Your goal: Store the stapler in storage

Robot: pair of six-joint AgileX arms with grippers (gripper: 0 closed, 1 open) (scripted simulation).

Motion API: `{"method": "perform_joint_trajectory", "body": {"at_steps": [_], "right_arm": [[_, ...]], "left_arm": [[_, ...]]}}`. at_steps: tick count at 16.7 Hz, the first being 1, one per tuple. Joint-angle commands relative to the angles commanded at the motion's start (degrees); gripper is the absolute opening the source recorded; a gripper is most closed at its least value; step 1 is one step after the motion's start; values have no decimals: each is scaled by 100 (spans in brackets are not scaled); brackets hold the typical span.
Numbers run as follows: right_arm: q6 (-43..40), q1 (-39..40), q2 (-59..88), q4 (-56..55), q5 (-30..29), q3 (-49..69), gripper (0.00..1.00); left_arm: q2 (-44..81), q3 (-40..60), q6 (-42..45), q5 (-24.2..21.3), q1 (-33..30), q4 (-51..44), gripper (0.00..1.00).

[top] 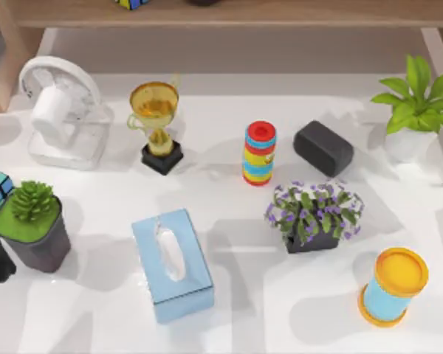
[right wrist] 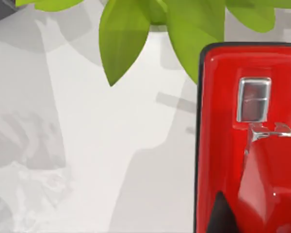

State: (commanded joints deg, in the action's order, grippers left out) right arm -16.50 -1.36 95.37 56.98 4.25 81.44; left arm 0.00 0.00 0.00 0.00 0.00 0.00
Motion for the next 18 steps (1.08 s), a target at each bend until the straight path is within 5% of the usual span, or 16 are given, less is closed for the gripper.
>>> {"method": "perform_joint_trajectory", "body": {"at_steps": [11, 18], "right_arm": [[-191, -1712, 3067, 1123, -22, 4179, 0], [-422, -2080, 4829, 2031, -256, 5434, 0]], "left_arm": [[0, 0, 0, 0, 0, 0, 100], [0, 0, 0, 0, 0, 0, 100]]}}
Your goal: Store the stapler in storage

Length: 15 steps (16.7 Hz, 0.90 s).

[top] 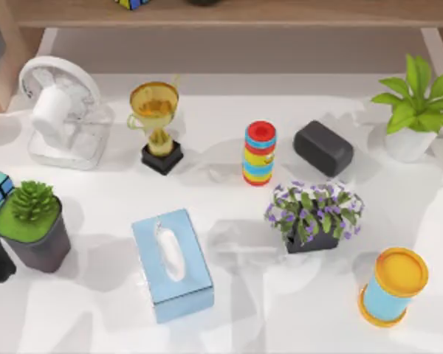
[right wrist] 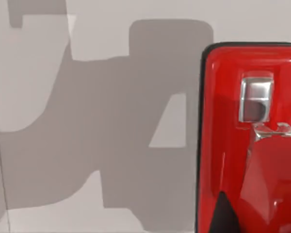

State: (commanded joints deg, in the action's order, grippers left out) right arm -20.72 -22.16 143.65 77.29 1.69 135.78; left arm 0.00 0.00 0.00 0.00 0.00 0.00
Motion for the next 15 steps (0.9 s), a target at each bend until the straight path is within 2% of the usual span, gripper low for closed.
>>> {"method": "perform_joint_trajectory", "body": {"at_steps": [8, 15], "right_arm": [[-1, 29, 139, 130, -28, 75, 0], [950, -97, -930, 275, -182, 786, 0]], "left_arm": [[0, 0, 0, 0, 0, 0, 100], [0, 0, 0, 0, 0, 0, 100]]}}
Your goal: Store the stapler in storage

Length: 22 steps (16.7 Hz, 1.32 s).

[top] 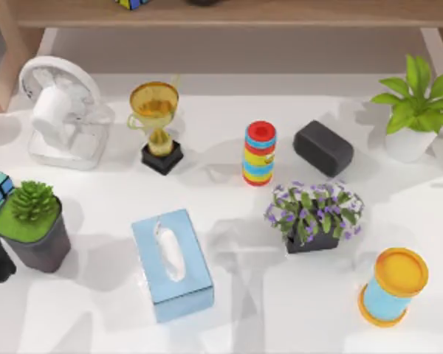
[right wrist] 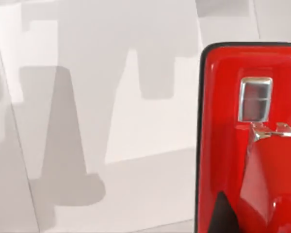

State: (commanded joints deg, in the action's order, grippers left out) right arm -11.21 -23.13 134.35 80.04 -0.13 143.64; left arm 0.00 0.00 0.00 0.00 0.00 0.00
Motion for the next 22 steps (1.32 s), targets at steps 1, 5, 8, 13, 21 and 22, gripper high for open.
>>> {"method": "perform_joint_trajectory", "body": {"at_steps": [1, 5, 8, 13, 21, 22], "right_arm": [[46, -6, -65, 42, 10, 22, 0], [-100, -21, 205, -71, 144, -221, 0], [-610, 54, 728, -289, 205, -635, 0], [-969, 95, 1064, -364, 148, -966, 0], [-969, 95, 1064, -364, 148, -966, 45], [-969, 95, 1064, -364, 148, -966, 53]], "left_arm": [[0, 0, 0, 0, 0, 0, 100], [0, 0, 0, 0, 0, 0, 100], [0, 0, 0, 0, 0, 0, 100], [0, 0, 0, 0, 0, 0, 100], [0, 0, 0, 0, 0, 0, 100], [0, 0, 0, 0, 0, 0, 100]]}}
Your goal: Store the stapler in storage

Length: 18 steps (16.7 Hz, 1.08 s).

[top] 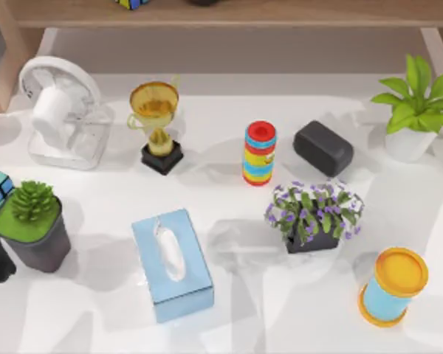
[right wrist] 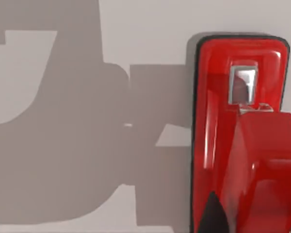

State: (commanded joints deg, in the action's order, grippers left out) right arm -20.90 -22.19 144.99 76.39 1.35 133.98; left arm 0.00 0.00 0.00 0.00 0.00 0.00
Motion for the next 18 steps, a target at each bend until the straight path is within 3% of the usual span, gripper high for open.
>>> {"method": "perform_joint_trajectory", "body": {"at_steps": [6, 18], "right_arm": [[0, 0, 0, 0, 0, 0, 98], [-83, 4, -142, -112, 16, -81, 100]], "left_arm": [[0, 0, 0, 0, 0, 0, 100], [0, 0, 0, 0, 0, 0, 100]]}}
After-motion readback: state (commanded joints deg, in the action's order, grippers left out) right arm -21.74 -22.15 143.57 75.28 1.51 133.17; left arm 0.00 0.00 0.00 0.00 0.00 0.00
